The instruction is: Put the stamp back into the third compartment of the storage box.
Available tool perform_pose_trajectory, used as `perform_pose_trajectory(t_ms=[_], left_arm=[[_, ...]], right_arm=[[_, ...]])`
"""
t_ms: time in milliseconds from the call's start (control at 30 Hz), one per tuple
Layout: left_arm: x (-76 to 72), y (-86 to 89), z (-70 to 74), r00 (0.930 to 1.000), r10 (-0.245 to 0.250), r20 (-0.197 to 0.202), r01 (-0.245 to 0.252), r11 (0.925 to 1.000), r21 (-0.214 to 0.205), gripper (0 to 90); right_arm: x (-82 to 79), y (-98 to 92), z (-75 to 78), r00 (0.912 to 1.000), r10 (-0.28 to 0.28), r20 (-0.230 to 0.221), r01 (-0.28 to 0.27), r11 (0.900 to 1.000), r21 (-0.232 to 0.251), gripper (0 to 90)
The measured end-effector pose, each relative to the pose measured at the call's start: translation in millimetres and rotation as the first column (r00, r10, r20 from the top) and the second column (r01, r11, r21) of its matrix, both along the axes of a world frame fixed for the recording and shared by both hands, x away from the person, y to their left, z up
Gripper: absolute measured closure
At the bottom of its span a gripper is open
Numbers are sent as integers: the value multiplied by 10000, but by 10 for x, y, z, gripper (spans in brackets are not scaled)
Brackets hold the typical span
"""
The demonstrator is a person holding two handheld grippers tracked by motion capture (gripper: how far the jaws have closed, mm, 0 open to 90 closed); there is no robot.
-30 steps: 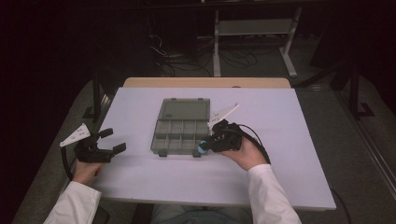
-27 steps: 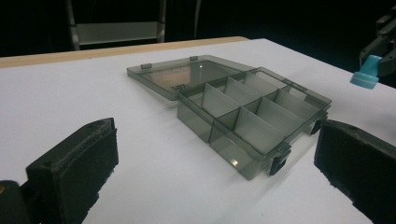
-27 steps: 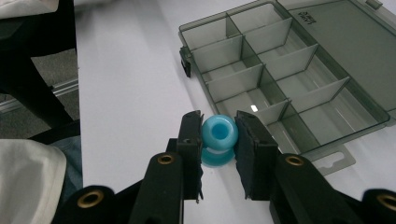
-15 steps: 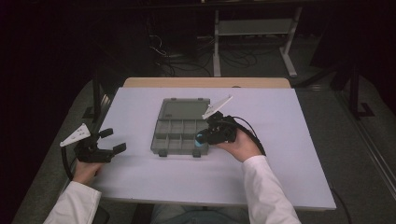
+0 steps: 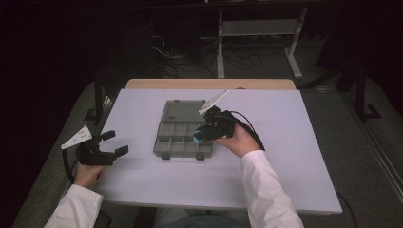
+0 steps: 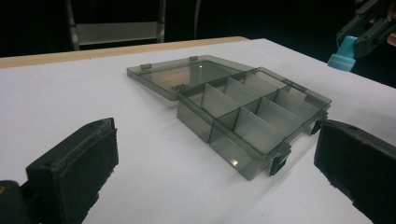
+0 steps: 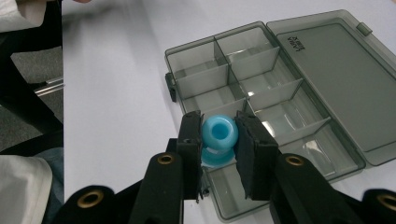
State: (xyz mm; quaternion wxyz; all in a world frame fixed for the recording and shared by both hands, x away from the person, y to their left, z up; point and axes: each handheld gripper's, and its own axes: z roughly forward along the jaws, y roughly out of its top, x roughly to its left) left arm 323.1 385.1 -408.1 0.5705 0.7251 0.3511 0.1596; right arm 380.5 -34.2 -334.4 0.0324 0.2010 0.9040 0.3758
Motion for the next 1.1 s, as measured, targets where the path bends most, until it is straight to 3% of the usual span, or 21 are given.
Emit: perform_pose_trajectory(t_ms=[1100], left_arm=[[-3, -4, -6, 10000, 25, -97, -26, 9999, -99, 0]], right_arm=[[373, 209, -7, 9995, -181, -255, 175, 9995, -245, 711]])
